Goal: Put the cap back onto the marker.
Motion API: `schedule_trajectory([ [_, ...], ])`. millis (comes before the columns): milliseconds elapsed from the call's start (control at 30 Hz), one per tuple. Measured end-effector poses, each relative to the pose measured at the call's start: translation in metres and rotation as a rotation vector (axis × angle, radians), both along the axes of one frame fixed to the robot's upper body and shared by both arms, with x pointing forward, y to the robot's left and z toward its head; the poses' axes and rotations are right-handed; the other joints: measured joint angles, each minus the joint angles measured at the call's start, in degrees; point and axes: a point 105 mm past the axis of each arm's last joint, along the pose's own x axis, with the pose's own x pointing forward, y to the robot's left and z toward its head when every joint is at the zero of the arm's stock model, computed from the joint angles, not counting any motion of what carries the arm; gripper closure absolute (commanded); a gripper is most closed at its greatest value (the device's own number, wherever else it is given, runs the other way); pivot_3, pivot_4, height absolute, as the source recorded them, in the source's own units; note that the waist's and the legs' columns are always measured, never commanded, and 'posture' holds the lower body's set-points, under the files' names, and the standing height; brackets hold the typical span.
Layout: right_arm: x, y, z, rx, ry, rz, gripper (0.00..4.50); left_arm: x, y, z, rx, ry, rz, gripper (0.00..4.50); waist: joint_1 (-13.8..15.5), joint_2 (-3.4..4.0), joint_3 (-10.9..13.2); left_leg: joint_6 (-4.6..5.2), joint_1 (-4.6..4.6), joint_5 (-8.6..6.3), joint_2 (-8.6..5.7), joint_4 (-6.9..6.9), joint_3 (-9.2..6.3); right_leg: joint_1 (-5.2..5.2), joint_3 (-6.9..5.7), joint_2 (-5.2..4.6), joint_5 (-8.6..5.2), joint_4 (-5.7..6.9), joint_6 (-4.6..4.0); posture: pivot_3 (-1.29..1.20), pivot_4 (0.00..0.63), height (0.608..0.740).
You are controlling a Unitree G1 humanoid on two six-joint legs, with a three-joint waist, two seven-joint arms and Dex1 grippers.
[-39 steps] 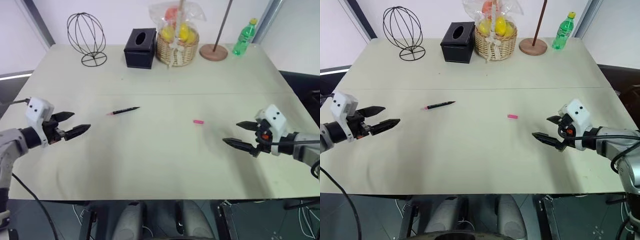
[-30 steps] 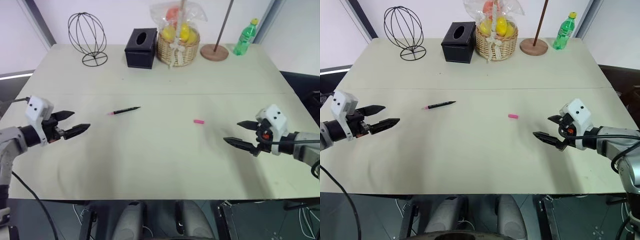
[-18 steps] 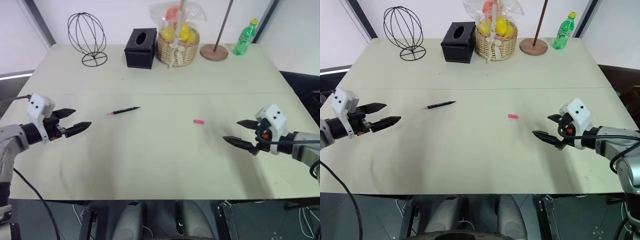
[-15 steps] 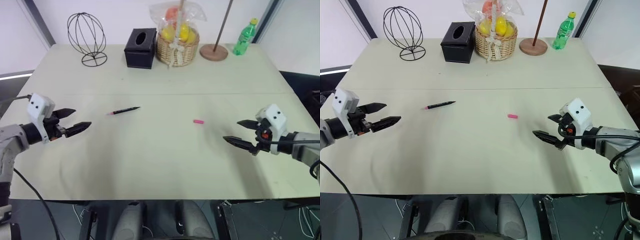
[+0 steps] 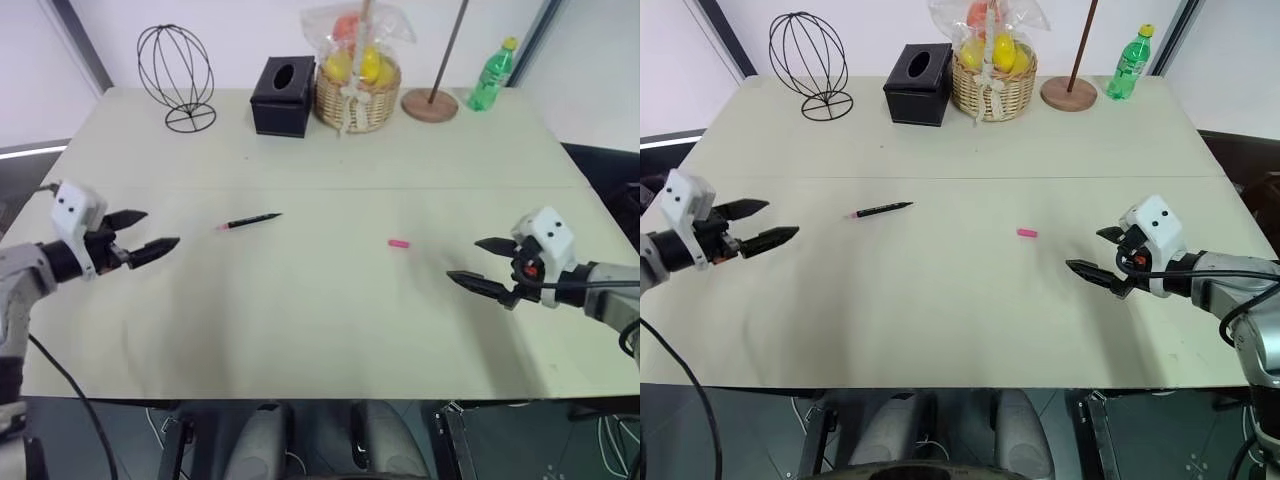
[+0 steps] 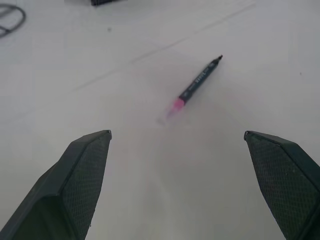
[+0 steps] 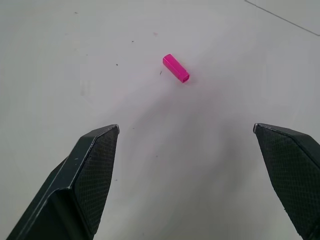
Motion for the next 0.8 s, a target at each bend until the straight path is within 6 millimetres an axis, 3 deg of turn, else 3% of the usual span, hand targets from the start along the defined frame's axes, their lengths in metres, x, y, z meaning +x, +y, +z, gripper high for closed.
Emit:
schedule_trajectory([
  [233, 0.013, 0.009, 0.033, -0.037, -0.074, 0.069, 0.05, 0.041, -0.025, 0.011, 0.071, -0.032, -0.196, 0.01, -0.16, -0.01, -0.01, 0.01, -0.02, -0.01, -0.04, 0.02, 0.05, -0.02, -0.03, 0.08, 0.0, 0.01, 0.0, 0.0, 0.15, 0.74],
  [400, 0.012, 0.02, 0.026, -0.04, -0.025, 0.111, 0.05, 0.061, -0.037, -0.009, 0.125, 0.046, -0.27, 0.01, -0.25, -0.04, 0.01, 0.04, -0.07, -0.02, -0.07, 0.04, 0.09, -0.07, -0.01, 0.07, 0.0, 0.01, 0.01, 0.0, 0.15, 0.74],
  [667, 0.003, 0.043, 0.047, -0.009, -0.048, 0.19, 0.05, 0.078, -0.072, -0.043, 0.16, 0.133, -0.324, 0.01, -0.19, -0.07, 0.03, 0.05, -0.1, -0.02, -0.05, 0.08, 0.03, -0.08, -0.02, 0.06, 0.0, 0.03, 0.02, 0.0, 0.15, 0.74],
  [800, -0.003, 0.048, 0.053, 0.013, -0.029, 0.203, 0.05, 0.079, -0.075, -0.058, 0.169, 0.168, -0.301, 0.01, -0.22, -0.08, 0.04, 0.05, -0.1, -0.03, -0.04, 0.08, 0.01, -0.09, -0.02, 0.06, 0.01, 0.04, 0.02, 0.0, 0.15, 0.74],
])
